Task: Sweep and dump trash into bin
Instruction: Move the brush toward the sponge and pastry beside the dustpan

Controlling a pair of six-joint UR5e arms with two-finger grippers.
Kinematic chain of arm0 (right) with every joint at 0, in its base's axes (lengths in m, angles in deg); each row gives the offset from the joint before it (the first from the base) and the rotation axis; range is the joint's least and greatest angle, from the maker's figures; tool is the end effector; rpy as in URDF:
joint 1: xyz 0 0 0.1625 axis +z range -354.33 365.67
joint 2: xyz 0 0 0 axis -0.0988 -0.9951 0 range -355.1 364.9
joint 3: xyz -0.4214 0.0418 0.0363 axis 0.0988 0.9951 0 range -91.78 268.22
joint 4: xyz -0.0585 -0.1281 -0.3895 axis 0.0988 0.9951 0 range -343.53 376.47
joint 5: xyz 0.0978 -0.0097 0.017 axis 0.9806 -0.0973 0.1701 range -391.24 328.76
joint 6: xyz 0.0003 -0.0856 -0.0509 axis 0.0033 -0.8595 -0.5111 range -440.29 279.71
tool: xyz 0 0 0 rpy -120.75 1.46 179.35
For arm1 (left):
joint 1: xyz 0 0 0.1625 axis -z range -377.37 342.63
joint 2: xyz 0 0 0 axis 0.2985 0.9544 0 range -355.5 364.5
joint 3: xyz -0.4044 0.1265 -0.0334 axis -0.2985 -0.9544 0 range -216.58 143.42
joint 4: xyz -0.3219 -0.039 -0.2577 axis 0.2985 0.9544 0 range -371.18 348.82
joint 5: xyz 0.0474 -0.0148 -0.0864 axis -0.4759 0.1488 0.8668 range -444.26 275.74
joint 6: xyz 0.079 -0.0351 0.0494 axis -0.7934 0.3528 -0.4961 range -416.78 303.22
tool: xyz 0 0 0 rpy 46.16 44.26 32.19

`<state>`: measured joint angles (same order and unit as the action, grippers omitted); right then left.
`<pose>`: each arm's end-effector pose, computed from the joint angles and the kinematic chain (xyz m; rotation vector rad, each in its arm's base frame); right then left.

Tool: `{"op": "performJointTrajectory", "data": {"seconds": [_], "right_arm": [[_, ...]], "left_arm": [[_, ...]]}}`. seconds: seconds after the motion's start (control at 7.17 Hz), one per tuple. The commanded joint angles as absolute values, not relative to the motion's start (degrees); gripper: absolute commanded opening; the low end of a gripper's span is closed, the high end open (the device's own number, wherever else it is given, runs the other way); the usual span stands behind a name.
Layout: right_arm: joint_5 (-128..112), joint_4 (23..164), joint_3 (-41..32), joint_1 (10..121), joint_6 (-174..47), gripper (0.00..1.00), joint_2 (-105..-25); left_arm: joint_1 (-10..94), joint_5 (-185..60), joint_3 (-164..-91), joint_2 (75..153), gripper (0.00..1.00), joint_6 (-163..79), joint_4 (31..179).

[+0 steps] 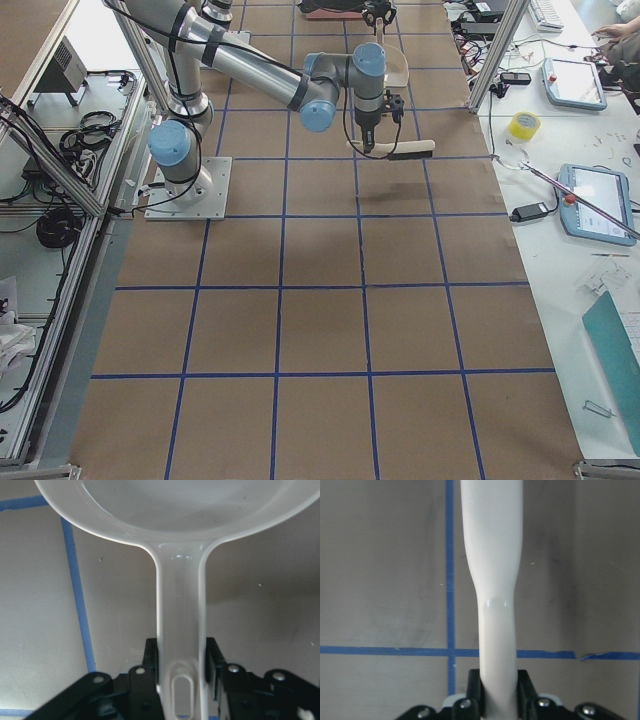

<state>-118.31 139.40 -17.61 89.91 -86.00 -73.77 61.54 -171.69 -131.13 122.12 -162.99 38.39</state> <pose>0.0833 -0.5527 0.3112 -0.0026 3.0965 -0.1629 -0.0117 -0.6564 0.2462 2.2443 2.0459 -0.1728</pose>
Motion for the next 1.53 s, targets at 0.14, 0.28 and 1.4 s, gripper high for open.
{"op": "performJointTrajectory", "data": {"seconds": [0.14,0.28,1.4], "right_arm": [[-119.39,142.93,-17.25,103.28,-68.22,0.00,-70.35],[-119.48,143.20,-17.07,106.27,-65.89,0.00,-68.34],[-118.52,149.36,-13.75,116.66,-51.21,0.00,-60.34]], "left_arm": [[61.21,-171.80,-130.63,122.89,0.00,-164.97,38.31],[61.03,-171.98,-130.45,122.98,0.00,-164.89,38.31],[60.86,-173.03,-130.27,123.33,0.00,-164.62,38.22]]}}
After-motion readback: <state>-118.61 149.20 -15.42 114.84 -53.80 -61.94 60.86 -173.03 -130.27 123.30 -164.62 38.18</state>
